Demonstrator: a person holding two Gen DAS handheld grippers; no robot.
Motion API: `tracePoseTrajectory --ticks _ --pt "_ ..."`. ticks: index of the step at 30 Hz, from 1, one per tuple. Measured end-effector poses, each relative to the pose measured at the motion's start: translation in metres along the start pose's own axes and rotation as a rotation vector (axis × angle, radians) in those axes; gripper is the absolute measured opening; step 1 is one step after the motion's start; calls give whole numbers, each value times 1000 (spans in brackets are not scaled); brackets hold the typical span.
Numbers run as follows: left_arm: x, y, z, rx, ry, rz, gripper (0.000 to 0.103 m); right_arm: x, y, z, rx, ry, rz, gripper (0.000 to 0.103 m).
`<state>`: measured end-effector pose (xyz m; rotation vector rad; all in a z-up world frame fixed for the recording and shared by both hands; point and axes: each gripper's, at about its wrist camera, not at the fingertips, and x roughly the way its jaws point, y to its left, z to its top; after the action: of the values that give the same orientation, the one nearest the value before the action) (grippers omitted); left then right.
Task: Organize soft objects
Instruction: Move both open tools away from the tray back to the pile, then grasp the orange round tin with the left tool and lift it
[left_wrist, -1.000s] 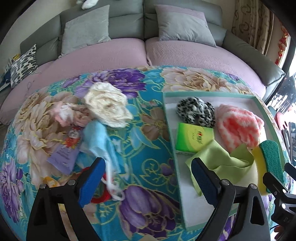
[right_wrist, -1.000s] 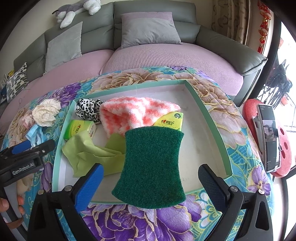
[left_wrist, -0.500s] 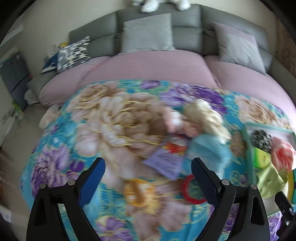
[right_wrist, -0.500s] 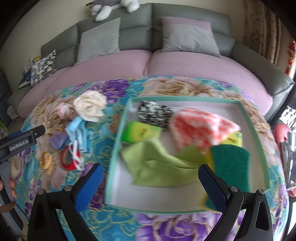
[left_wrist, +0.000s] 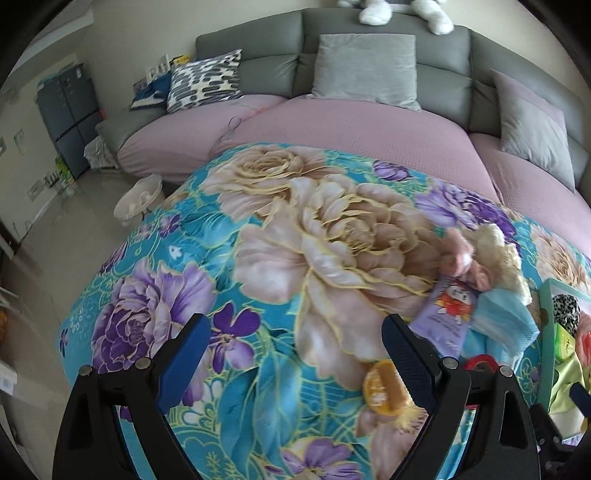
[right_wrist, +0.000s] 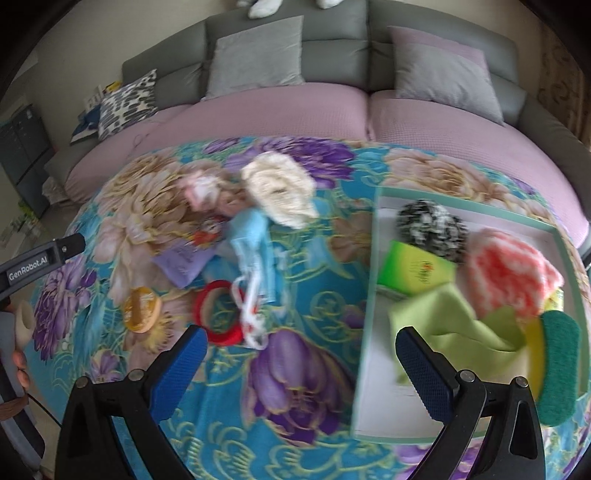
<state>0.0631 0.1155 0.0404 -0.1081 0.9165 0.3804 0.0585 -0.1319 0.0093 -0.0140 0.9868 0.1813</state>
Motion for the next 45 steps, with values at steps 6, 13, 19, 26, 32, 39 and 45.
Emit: tracePoseTrajectory --ticks 6,13,19,26,32,39,45 --pt "13 2 -7 -2 44 -44 94 15 21 0 -48 34 -1 103" --pt "30 -23 -21 60 123 -133 94 23 20 -4 -50 61 -18 103" --pt "40 -46 -35 114 178 -205 94 19 16 -4 -49 53 -34 103" --pt "49 -59 -47 173 225 -218 72 14 8 -3 -39 47 -63 103" --pt "53 -65 -52 202 257 -230 58 15 8 -3 -45 52 -67 103" --pt "44 -63 -49 196 231 -255 50 15 11 -3 -50 47 -61 103" --pt "35 -45 -36 136 184 -228 50 16 17 -2 -60 27 14 103"
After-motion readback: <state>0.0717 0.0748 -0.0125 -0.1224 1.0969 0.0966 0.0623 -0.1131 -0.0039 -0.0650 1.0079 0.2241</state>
